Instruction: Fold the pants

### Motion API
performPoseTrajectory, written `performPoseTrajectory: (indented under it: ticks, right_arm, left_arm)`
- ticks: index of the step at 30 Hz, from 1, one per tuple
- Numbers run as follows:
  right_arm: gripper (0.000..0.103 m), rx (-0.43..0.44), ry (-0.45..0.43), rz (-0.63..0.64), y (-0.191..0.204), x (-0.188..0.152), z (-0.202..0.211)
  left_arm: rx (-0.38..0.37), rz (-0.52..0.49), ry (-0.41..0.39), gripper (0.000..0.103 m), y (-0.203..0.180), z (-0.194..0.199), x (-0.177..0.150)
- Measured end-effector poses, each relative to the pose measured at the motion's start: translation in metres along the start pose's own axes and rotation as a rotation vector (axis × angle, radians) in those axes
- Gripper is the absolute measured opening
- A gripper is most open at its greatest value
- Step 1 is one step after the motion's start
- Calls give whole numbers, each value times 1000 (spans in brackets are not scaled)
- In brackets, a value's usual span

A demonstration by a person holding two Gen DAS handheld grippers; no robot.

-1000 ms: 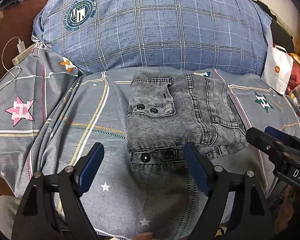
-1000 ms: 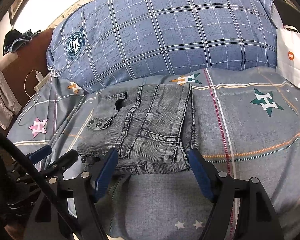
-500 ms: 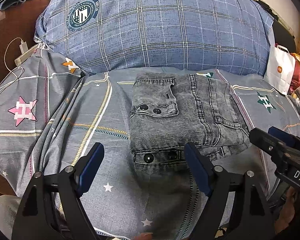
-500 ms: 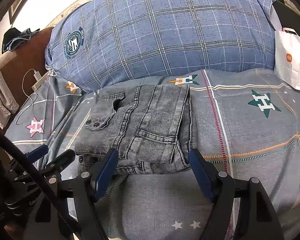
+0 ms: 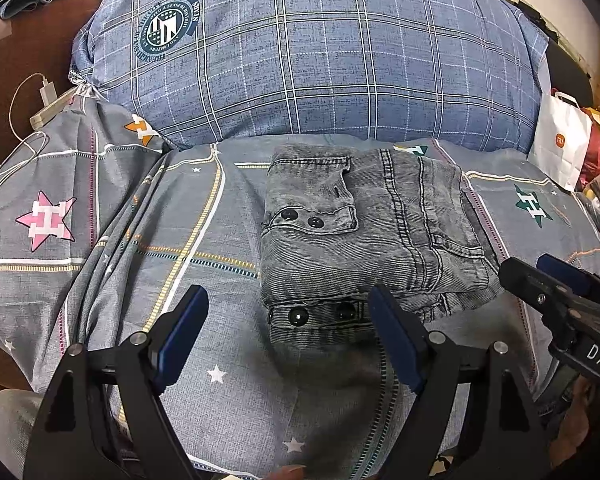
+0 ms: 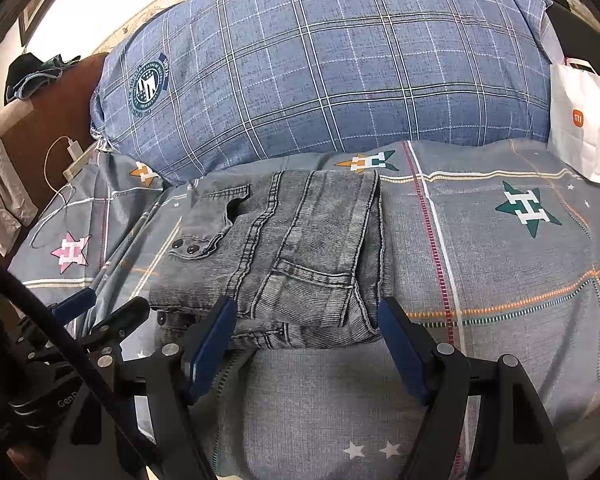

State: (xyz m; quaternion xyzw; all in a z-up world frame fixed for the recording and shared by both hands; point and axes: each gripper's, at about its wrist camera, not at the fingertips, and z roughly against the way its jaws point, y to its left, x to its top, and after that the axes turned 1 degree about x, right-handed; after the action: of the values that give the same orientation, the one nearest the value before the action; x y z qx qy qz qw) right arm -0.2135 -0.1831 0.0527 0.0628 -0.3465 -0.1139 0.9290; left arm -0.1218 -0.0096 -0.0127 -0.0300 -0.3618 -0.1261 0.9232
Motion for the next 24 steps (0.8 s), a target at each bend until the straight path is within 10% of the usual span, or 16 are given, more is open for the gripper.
performPoseTrajectory:
  ticks: [24]
  right_arm:
    - [75,-1,0,1,1,0,1]
  left_arm:
    - [-3,-9,11,82,-1,-2,0]
